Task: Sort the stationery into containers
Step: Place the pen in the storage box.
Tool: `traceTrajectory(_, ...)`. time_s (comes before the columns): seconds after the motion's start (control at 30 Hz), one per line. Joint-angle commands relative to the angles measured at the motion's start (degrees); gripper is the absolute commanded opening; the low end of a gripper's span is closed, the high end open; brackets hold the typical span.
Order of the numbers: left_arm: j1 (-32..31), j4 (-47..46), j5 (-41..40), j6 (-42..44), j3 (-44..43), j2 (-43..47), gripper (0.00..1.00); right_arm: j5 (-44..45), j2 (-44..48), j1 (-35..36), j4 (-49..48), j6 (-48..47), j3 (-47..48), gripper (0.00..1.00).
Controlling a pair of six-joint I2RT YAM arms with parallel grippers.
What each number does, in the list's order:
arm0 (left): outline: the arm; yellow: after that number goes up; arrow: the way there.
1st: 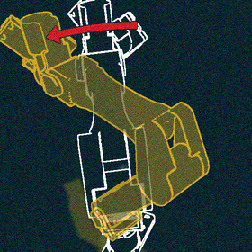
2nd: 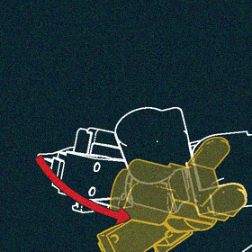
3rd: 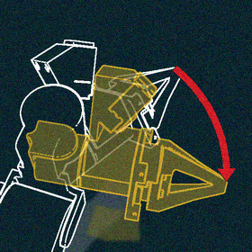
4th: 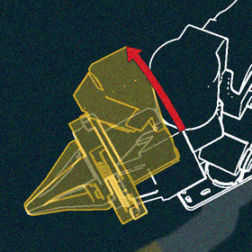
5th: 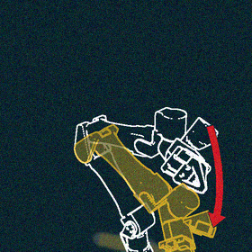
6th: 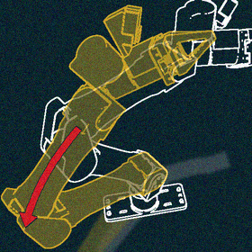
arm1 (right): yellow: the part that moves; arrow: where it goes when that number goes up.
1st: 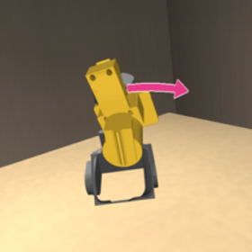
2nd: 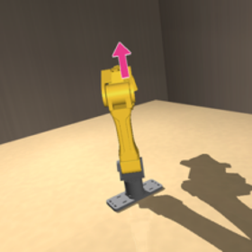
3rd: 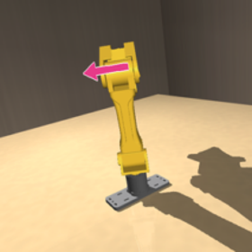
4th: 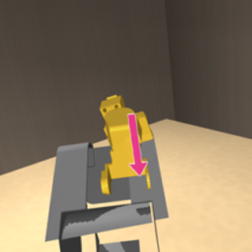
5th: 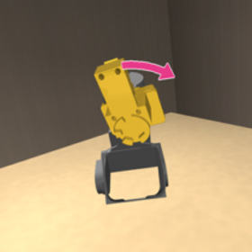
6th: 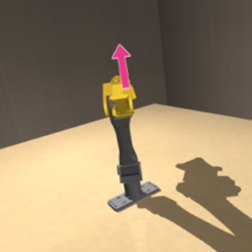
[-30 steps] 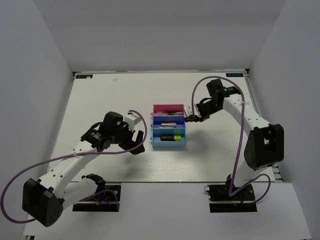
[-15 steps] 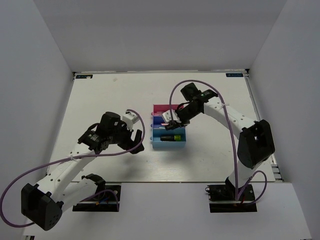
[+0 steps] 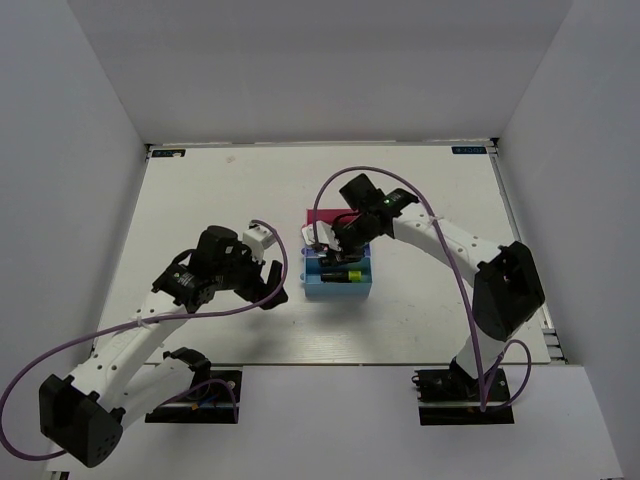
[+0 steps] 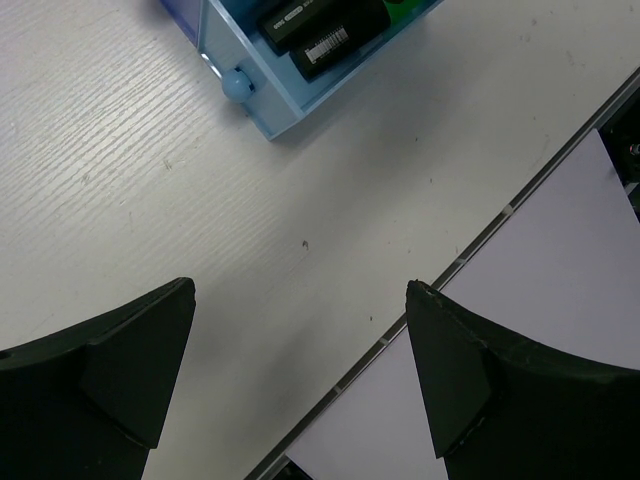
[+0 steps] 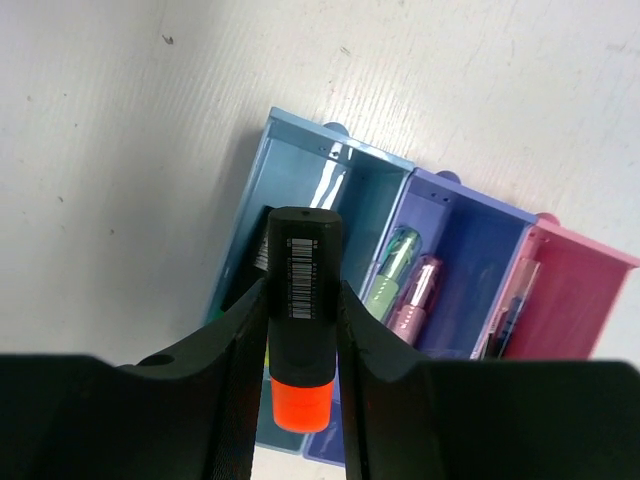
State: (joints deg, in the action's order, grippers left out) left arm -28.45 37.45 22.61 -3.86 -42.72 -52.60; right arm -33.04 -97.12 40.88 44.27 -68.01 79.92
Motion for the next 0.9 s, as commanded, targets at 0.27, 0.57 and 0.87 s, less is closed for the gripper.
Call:
traceTrajectory(0.27,0.2,-0.7,0.9,0.1,0.4,1.9,0.96,3.8,-0.2,2.2,-3.5,7.6,-4.9,0.00)
traceTrajectory(0.57,0.3,-0.6,0.5,0.2,0.4,1.9,0.96,5.4,-0.9,2.5,-4.1,8.2,-3.8,0.62)
traceTrajectory(0.87,1.1,-1.3,-0.6,-0.3,0.9,1.7,0.90,10.1,0.0,2.4,-4.1,20.0,4.7,0.15)
